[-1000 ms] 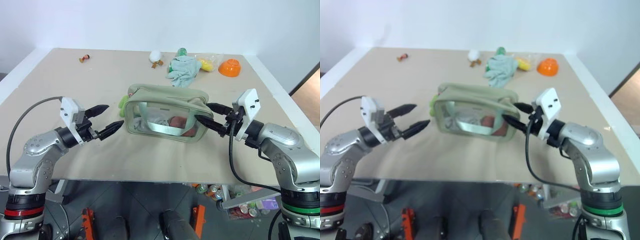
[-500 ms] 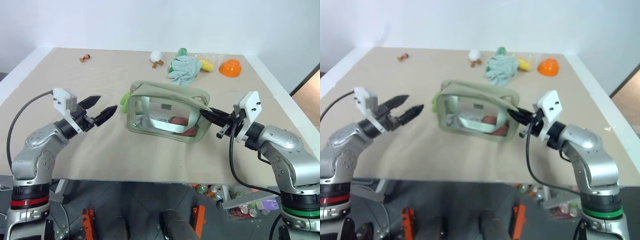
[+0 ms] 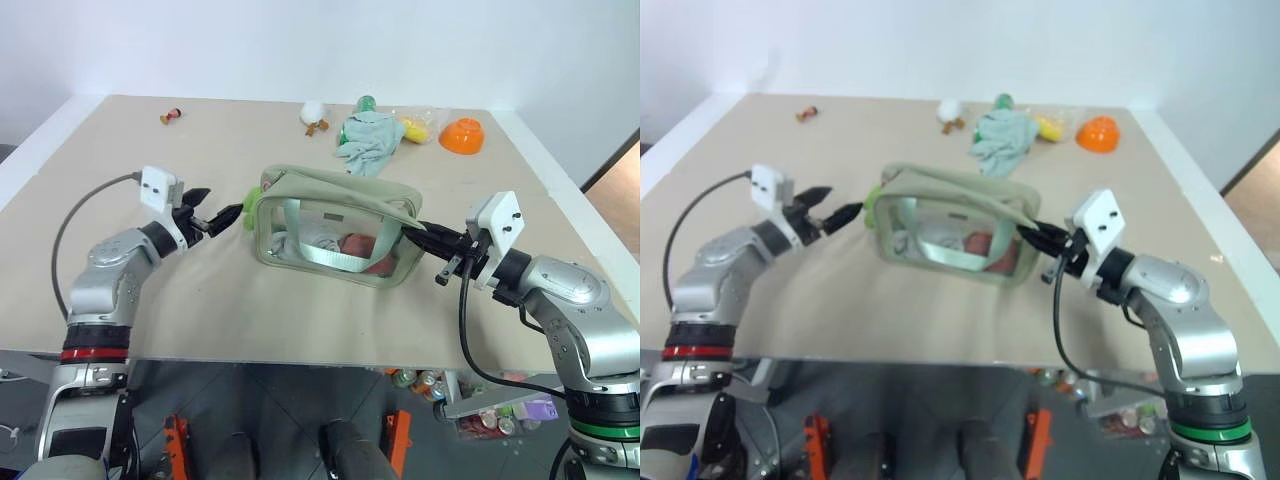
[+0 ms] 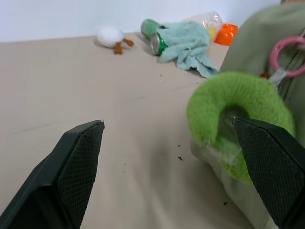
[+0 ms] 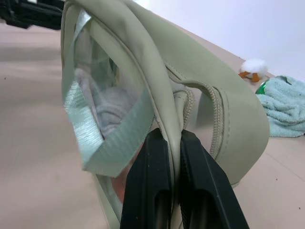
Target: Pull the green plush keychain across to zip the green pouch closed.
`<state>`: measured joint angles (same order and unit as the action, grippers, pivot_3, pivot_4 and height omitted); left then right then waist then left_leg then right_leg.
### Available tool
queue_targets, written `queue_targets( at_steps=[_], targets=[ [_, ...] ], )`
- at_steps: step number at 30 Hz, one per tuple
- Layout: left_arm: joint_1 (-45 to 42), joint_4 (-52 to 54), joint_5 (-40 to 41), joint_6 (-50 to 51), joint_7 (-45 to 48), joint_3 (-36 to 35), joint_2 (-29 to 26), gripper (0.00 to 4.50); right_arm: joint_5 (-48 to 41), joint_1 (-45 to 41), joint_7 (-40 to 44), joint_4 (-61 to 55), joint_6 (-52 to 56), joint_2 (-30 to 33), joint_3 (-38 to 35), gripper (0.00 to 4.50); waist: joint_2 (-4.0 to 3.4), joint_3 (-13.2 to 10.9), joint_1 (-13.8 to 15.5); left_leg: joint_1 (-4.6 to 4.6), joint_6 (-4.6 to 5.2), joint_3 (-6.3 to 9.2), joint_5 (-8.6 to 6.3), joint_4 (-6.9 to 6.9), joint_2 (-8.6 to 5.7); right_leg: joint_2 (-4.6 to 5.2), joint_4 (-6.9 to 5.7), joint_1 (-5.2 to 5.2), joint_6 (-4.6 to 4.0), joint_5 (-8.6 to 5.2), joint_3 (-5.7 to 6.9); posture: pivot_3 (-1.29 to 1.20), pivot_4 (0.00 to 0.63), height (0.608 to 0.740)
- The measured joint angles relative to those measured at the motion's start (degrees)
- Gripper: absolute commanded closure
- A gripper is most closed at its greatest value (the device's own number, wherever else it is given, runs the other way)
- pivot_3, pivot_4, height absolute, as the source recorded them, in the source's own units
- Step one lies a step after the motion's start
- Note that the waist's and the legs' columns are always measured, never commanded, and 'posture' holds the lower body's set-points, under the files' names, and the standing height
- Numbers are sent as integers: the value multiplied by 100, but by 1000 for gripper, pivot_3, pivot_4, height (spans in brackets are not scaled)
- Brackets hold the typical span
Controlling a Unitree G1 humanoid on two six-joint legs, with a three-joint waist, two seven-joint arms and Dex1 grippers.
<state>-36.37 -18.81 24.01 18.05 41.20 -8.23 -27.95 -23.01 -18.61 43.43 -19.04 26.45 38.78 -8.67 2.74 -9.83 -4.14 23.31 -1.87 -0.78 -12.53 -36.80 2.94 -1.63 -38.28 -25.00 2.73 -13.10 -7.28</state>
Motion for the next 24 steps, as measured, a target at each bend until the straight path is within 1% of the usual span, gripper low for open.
queue_targets(
  at_steps=[8, 14, 17, 24],
  targets=[
    [-719, -1066, -458, -657, 299, 218, 157, 0, 47, 65, -10, -75, -28, 36, 2, 4467, 1, 0, 8, 1, 0, 2, 0, -1, -4, 3, 0, 3, 3, 0, 0, 0, 150, 739],
    [-1017, -1702, -789, -1042, 444, 402, 250, 0, 80, 73, -52, -149, -4, 38, 18, 4467, 1, 0, 5, 1, 0, 5, 0, 0, -5, 2, 0, 2, 4, 0, 1, 0, 150, 739],
    [-1125, -1918, -882, -1151, 531, 409, 259, 816, 84, 73, -105, -212, 52, 39, 29, 4500, 1, 0, 5, 2, 0, 5, 0, 0, -5, 3, 0, 2, 5, 0, 1, 0, 150, 739],
    [-1188, -2093, -930, -1268, 683, 407, 319, 3201, 93, 74, -105, -219, 46, 52, 51, 4500, 1, 0, 2, 1, 0, 7, 0, 0, -5, 2, 0, 2, 5, 0, 2, 0, 150, 739]
  ],
)
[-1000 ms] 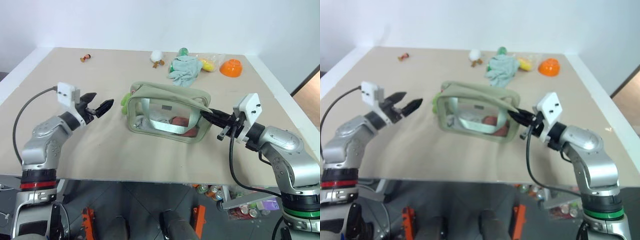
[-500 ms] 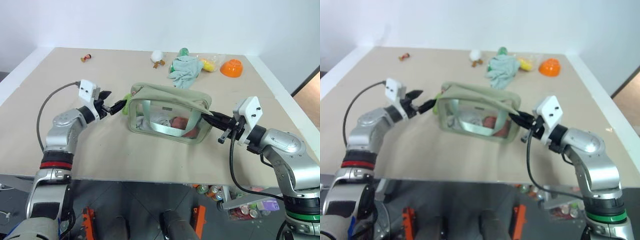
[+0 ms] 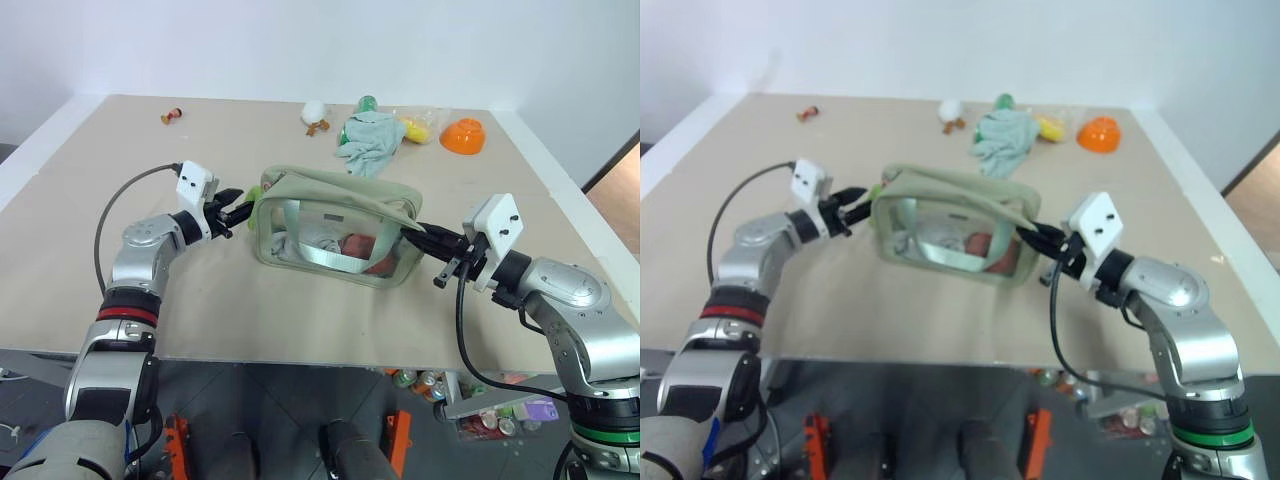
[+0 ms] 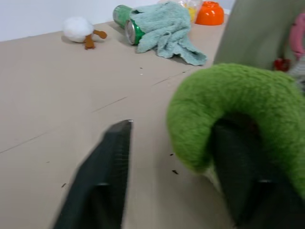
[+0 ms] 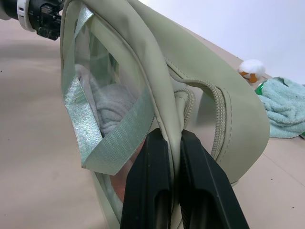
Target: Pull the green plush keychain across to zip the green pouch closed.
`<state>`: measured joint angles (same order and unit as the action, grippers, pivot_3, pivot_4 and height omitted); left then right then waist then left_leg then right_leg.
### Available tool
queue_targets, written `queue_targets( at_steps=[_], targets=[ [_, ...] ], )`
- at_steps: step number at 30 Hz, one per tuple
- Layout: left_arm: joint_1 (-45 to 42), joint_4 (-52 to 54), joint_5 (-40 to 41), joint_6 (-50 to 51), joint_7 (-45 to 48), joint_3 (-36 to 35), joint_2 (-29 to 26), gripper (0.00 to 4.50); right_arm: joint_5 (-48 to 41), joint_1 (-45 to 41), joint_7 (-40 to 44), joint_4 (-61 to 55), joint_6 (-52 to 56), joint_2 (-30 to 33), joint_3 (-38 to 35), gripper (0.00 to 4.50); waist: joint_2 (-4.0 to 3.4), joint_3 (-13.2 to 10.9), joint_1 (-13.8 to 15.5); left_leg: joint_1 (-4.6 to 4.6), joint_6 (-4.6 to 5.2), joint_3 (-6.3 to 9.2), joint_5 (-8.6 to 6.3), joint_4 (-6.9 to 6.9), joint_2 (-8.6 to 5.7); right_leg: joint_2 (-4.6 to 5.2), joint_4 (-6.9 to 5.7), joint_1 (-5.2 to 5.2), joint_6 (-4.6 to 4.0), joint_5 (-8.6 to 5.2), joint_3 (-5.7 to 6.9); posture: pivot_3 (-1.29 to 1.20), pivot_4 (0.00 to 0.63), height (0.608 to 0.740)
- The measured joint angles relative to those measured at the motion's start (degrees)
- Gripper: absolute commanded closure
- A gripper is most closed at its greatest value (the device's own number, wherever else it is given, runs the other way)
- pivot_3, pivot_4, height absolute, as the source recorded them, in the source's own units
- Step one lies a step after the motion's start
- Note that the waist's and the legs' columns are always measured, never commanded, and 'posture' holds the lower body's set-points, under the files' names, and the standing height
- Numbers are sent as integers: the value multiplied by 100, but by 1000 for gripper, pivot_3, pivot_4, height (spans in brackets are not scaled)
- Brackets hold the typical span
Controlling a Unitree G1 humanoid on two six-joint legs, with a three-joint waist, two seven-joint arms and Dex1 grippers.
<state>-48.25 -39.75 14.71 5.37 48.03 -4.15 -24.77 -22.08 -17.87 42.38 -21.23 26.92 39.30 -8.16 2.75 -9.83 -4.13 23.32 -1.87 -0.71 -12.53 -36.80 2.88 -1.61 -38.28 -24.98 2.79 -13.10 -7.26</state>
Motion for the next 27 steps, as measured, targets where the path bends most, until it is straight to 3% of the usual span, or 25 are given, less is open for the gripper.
queue_targets(
  at_steps=[4, 12, 20, 27],
  targets=[
    [-45, -67, -39, -88, -3, -9, 35, 4456, 43, 25, 5, 1, -64, 3, 8, 4500, 0, 0, 1, 0, 0, 0, 0, -1, 0, 1, 0, 1, 0, 0, 0, 0, 150, 739],
    [-211, -116, 45, -492, -43, -199, 117, 4456, 61, 30, 10, 0, -91, 47, 50, 4500, 0, 0, -4, 0, 0, 3, 0, -1, 0, 0, -1, 1, 0, 1, 2, 0, 150, 739],
    [-1063, 471, 538, -342, 115, -470, 137, 4456, 61, 33, 8, -2, -77, 93, 69, 4500, 0, 0, -2, 0, 0, 3, 0, -5, -1, 0, 0, 5, 4, 1, 1, 0, 150, 739],
    [-1189, 1137, 540, 22, 707, 171, 383, 4456, 65, 11, -6, -2, -56, 94, 100, 4500, 0, 0, -12, -2, 0, 5, 0, -7, -1, -1, 0, 7, 3, 1, 1, 0, 150, 739]
  ],
)
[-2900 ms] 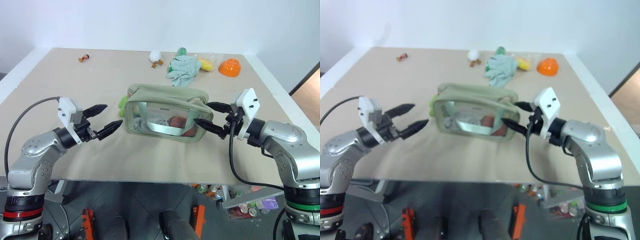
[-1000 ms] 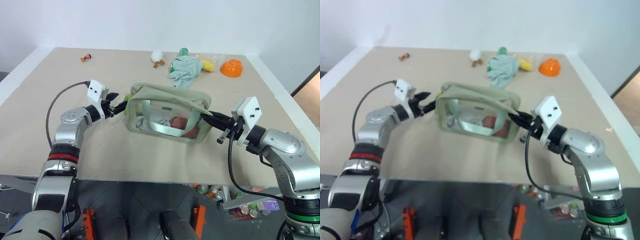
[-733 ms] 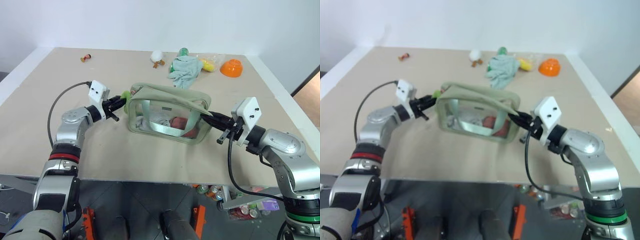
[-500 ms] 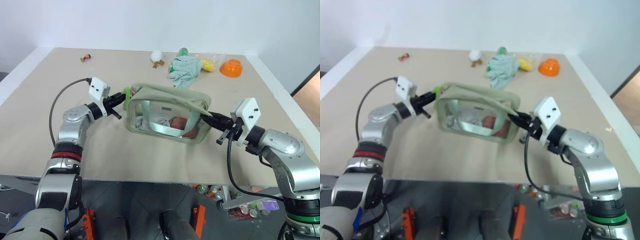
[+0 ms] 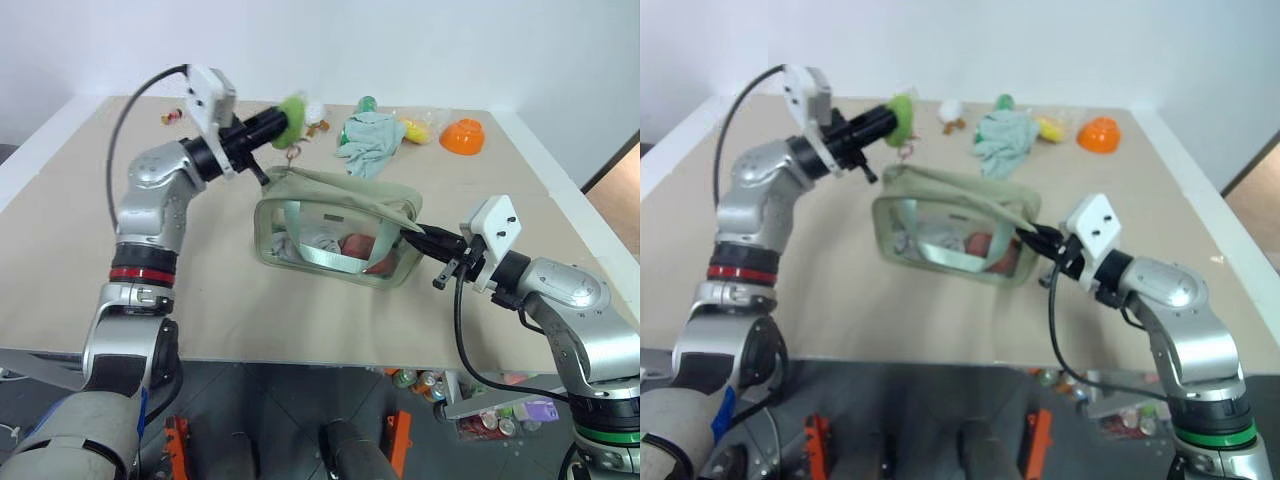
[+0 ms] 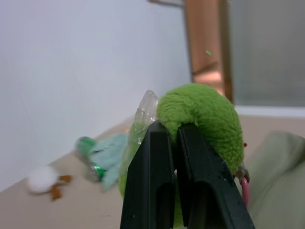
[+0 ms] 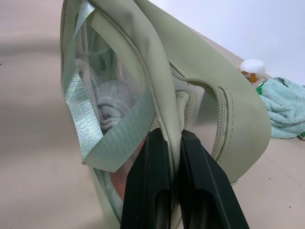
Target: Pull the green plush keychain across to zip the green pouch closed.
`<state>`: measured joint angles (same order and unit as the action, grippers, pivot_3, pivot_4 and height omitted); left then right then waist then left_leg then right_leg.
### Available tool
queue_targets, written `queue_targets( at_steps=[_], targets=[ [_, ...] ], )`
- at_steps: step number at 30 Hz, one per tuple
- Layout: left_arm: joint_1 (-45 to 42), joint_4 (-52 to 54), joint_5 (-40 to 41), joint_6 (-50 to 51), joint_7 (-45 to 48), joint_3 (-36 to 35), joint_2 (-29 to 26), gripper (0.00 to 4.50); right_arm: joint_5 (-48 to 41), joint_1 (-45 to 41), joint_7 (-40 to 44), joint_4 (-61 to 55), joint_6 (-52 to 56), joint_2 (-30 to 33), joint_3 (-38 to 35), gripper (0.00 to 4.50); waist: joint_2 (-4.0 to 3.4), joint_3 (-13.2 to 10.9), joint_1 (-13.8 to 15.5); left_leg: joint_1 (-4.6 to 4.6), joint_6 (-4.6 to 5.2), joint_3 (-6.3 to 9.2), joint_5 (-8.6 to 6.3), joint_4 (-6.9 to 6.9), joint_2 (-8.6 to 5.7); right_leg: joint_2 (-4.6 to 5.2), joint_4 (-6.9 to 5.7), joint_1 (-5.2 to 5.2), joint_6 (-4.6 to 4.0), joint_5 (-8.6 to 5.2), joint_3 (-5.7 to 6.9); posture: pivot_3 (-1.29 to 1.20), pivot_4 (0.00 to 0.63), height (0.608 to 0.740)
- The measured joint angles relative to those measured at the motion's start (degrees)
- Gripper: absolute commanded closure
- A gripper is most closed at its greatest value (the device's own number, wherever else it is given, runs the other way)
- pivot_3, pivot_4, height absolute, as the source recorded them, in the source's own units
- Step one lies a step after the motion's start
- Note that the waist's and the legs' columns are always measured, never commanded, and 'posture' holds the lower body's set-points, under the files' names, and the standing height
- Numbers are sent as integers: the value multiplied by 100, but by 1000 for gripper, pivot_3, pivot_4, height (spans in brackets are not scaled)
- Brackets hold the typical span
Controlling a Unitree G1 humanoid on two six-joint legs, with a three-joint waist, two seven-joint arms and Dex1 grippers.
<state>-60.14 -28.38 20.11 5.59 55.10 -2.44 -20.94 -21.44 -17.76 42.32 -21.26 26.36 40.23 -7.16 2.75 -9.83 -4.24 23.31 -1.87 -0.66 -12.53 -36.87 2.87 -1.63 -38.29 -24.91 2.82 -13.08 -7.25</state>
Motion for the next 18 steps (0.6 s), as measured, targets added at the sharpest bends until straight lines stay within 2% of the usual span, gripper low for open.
queue_targets(
  at_steps=[14, 18],
  targets=[
    [1, 284, -375, 391, 1067, 860, -159, 4456, 122, 155, 5, 34, -377, -3, 21, 4500, 0, 0, 0, -1, 0, 2, 0, -2, 0, -1, -1, 2, 1, -1, 1, 0, 150, 739],
    [-11, 227, -537, 326, 1012, 887, -243, 3098, 144, 155, 7, 74, -434, -4, 27, 4500, 0, 0, 3, 0, 1, 3, 0, -7, 0, -1, -1, 4, 0, -1, 1, 0, 150, 739]
  ],
)
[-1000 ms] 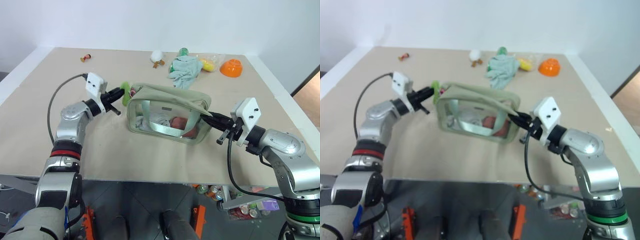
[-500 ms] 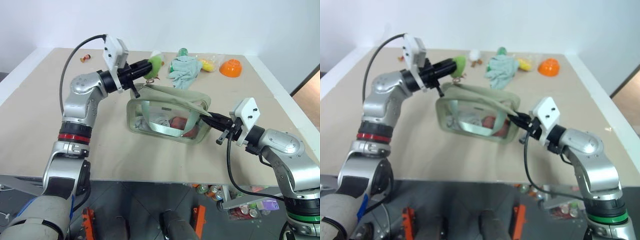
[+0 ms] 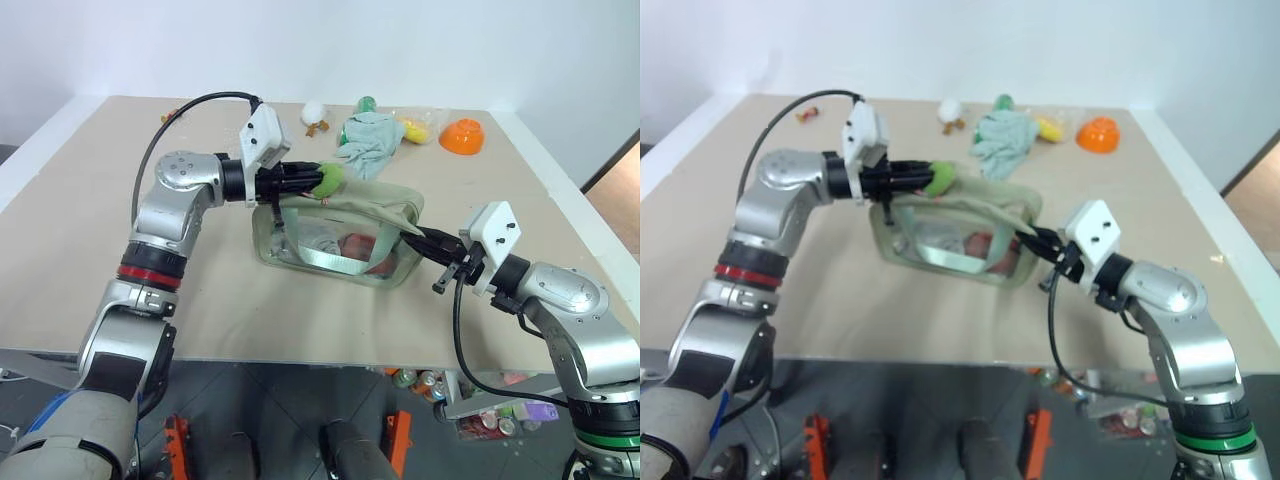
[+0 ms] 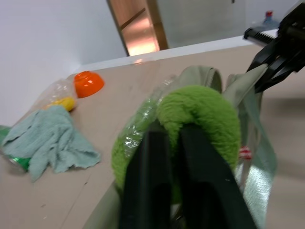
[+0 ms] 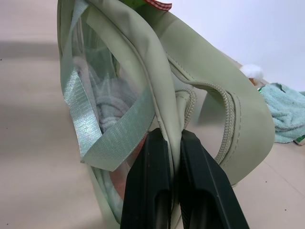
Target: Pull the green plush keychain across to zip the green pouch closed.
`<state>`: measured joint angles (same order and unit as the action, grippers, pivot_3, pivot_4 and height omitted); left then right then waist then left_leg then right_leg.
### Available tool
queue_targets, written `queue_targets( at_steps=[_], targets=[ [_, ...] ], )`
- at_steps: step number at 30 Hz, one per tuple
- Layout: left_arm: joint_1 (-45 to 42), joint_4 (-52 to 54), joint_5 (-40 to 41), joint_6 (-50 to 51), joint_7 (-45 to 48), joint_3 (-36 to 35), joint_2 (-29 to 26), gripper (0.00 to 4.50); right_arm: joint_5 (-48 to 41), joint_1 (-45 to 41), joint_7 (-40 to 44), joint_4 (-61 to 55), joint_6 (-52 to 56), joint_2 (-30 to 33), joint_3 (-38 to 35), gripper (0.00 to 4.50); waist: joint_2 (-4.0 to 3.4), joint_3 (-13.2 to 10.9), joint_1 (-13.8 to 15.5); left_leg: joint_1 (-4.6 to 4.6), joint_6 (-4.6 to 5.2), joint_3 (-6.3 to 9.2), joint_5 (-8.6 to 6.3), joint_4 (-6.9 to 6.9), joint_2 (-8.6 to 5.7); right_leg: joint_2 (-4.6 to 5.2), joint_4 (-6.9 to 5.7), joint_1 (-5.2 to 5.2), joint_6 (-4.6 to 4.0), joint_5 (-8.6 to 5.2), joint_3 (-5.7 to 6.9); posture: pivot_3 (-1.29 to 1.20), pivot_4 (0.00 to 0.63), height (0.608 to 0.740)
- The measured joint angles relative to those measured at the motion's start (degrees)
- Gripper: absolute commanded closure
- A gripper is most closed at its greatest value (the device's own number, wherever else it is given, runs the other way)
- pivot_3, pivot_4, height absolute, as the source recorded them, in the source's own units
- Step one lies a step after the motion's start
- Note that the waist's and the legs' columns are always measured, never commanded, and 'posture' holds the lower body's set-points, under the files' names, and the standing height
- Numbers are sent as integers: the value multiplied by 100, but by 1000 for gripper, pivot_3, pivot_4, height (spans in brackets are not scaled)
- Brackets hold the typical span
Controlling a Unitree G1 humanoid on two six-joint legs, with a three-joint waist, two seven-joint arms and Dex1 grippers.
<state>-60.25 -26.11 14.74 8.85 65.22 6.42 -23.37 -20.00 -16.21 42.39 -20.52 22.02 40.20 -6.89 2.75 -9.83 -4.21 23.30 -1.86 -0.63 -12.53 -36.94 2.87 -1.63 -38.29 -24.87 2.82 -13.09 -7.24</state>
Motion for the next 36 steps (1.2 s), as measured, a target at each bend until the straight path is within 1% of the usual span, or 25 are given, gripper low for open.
queue_targets(
  at_steps=[5, 9, 17, 23, 27, 30, 32, 35, 36],
  targets=[
    [-66, -38, -114, -111, -5, -8, -59, 1449, 4, -7, 15, 62, -71, 0, 12, 4500, 0, 0, 2, 1, 0, 0, 0, -8, 0, 0, 0, 4, 0, 0, 0, 0, 150, 739],
    [-138, -41, -157, -231, 24, -14, -144, 38, 6, -26, 25, 94, -89, 0, 30, 4500, 0, 0, -1, 0, 0, 0, 0, -10, 0, 0, -1, 4, 0, 1, 0, 0, 150, 739],
    [-209, -432, -364, -466, -27, -81, -514, 14, 11, -73, 72, 128, -82, 0, 41, 4500, 0, 0, -2, 1, 0, 0, 0, -14, 0, 0, -2, 4, 0, 1, 0, 0, 150, 739],
    [-198, -455, -405, -500, -31, -200, -708, 14, 53, -168, 115, 153, -35, 1, 81, 4500, 0, 0, -13, 1, 1, 0, -1, -14, 1, -1, -6, 1, 0, 1, -1, 0, 150, 739],
    [165, -23, -151, -154, -100, -525, -903, 14, 59, -181, 125, 150, -10, 1, 91, 4500, -1, 0, -22, -2, 1, 0, -1, -14, 4, -2, -20, -3, 1, 0, 0, 0, 150, 739],
    [650, 440, 357, 429, -372, -1107, -983, 14, 40, -194, 126, 136, 66, 8, 91, 4500, -1, 0, -21, 1, 1, 3, -1, -26, 7, -3, -37, -7, 2, -2, 4, 0, 150, 739],
    [861, 769, 627, 810, -486, -1357, -1079, 14, 33, -210, 127, 134, 110, 18, 92, 4500, -1, 0, -15, 2, 1, 5, -1, -35, 6, -2, -43, -6, 3, -3, 6, 0, 150, 739],
    [1616, 1658, 1067, 1438, -587, -1659, -1328, 14, 20, -214, 146, 131, 130, 37, 104, 4500, -3, 2, -19, -7, 1, 1, -1, -38, 6, 0, -50, -1, 2, -5, 3, 0, 150, 739],
    [1828, 1827, 1149, 1561, -619, -1714, -1327, 14, 19, -213, 149, 136, 133, 54, 103, 4500, -3, 2, -16, -9, 1, 1, -1, -40, 6, 0, -53, 0, 0, -6, 3, 0, 150, 739]
  ],
)
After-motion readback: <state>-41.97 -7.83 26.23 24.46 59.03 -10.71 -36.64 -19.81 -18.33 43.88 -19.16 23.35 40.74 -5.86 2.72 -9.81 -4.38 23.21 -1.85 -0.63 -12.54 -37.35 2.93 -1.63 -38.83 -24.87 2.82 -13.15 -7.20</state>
